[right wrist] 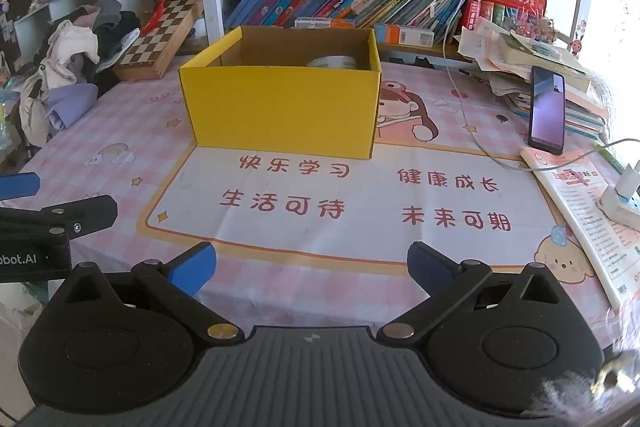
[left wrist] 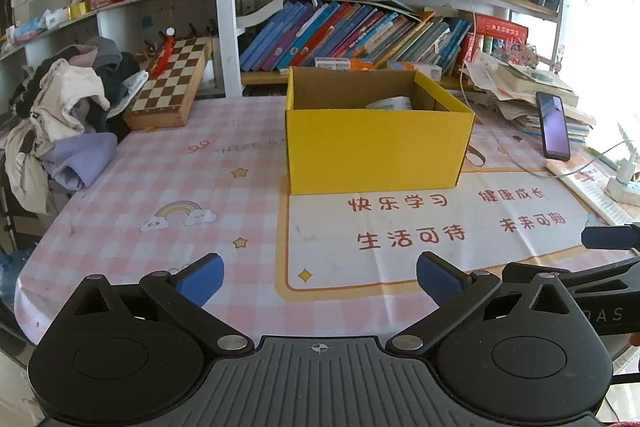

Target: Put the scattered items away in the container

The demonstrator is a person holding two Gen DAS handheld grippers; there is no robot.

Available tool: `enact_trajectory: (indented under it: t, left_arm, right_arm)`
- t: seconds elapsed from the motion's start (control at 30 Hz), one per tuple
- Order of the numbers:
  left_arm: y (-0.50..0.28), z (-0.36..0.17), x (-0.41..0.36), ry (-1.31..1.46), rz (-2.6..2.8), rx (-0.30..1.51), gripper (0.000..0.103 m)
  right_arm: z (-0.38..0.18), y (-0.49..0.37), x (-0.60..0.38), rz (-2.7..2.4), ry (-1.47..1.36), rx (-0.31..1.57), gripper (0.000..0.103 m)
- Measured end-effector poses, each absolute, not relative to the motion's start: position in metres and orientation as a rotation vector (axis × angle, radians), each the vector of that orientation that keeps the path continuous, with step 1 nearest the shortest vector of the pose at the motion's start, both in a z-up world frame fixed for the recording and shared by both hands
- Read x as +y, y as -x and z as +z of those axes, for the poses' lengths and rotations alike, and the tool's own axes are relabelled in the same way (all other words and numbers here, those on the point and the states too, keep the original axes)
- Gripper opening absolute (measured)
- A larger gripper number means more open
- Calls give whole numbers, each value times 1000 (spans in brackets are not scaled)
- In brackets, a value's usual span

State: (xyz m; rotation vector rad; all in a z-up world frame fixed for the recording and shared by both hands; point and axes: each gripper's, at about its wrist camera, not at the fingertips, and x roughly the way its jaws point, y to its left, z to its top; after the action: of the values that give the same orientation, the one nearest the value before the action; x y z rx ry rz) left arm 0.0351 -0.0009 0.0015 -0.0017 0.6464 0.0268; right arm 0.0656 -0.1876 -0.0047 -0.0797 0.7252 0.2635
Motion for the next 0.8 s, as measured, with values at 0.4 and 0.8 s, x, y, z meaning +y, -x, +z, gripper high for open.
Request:
enact_trajectory:
  t: [0.4,0.8]
  left_arm:
    - [-37,1,-3,-7,21,656,103]
    - [-39,-4,0,-1,20,687,103]
  right_arm:
    - [-6,-65,-191,262,76,727,103]
    - [-8,-66,-188,264,78,738,103]
